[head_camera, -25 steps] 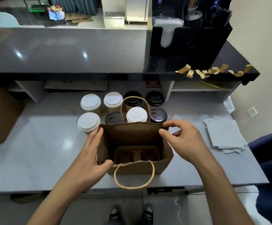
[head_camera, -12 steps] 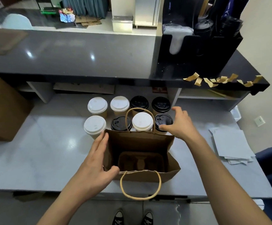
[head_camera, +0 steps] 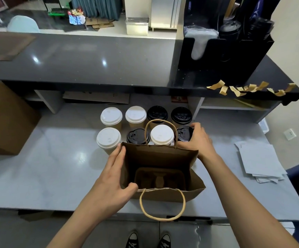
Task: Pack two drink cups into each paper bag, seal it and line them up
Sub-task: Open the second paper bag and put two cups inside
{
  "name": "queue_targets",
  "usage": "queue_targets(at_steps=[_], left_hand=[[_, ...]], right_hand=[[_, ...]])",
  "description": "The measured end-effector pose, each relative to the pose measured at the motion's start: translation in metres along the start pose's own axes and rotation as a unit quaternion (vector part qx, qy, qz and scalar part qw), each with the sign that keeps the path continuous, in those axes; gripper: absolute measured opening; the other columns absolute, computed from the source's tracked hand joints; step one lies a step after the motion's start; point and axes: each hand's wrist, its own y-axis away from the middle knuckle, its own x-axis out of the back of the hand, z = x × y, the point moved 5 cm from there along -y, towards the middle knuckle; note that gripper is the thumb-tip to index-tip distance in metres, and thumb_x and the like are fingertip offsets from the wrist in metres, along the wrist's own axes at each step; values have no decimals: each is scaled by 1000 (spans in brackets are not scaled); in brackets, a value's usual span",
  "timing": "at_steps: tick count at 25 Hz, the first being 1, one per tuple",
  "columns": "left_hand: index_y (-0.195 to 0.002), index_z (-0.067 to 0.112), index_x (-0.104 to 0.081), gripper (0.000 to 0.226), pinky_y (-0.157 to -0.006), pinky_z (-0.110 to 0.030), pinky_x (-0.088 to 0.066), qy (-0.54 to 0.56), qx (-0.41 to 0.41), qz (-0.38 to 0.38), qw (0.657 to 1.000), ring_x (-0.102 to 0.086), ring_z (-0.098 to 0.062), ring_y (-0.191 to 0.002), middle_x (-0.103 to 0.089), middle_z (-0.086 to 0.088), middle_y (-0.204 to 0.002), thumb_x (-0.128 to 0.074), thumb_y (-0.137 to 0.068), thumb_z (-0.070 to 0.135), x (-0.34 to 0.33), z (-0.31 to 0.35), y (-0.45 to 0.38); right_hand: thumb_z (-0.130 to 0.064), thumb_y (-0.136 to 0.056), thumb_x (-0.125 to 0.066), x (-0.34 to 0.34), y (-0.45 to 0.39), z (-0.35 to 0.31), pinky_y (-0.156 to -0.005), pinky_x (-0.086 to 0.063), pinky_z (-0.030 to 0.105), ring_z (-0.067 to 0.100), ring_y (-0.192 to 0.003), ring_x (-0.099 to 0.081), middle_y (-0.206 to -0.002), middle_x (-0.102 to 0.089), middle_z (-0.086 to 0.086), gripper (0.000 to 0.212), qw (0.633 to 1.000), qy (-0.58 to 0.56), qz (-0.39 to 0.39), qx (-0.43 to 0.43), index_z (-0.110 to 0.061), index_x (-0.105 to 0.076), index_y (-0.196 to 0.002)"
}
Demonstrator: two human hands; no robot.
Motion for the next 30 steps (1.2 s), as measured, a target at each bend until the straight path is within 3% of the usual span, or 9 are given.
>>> queue_targets(at_steps=[8,14,17,21,24,27,30], left_hand=[[-159,40,1,101,-105,-3,-8,-15,-7,-7,1000,12,32,-132,18,47,-150,-48,-72,52,0,2,-2],[-160,37,2,100,-109,-8,-9,-17,-12,-18,1000,15,34,-127,16,37,-158,-52,-76,49,0,1,-4],[-160,36,2,101,-113,-14,-12,-11,-15,-21,1000,13,27,-134,17,36,-158,-54,-77,48,0,0,-4],[-160,35,2,103,-115,-16,-15,-11,-18,-25,999,6,19,-139,16,33,-160,-53,-74,50,0,1,-5],[-160,34,2,104,-115,-16,-14,-13,-22,-26,999,11,25,-134,15,31,-161,-54,-75,50,0,1,-6],[-160,35,3,105,-112,-13,-12,-14,-20,-26,999,18,34,-125,15,30,-161,-52,-72,53,1,1,-6],[-160,35,3,108,-116,-17,-16,-8,-19,-22,1000,14,28,-131,15,31,-161,-48,-69,58,1,2,-5]], right_hand=[[-53,-74,-78,33,18,15,-94,-51,44,32,-123,-53,-143,-43,10,93,999,1,51,-8,-23,-32,-149],[-54,-75,-80,96,57,10,-86,-44,25,16,-108,-50,-122,-39,-4,83,981,-100,164,37,-25,-43,-144],[-54,-76,-79,126,83,-4,-80,-41,18,13,-106,-51,-120,-44,-5,75,971,-130,185,73,-27,-49,-140],[-65,-72,-73,158,121,-26,-80,-45,19,12,-110,-58,-126,-55,-6,73,964,-186,148,121,-38,-52,-136],[-65,-66,-71,168,147,-46,-86,-50,21,2,-113,-61,-125,-60,-17,73,954,-232,93,165,-44,-55,-134],[-55,-66,-77,164,164,-62,-93,-55,21,7,-119,-62,-124,-64,-16,72,938,-270,26,216,-42,-57,-134],[-43,-68,-81,157,176,-71,-96,-53,22,15,-123,-61,-127,-65,-10,74,919,-295,-21,262,-37,-56,-137]])
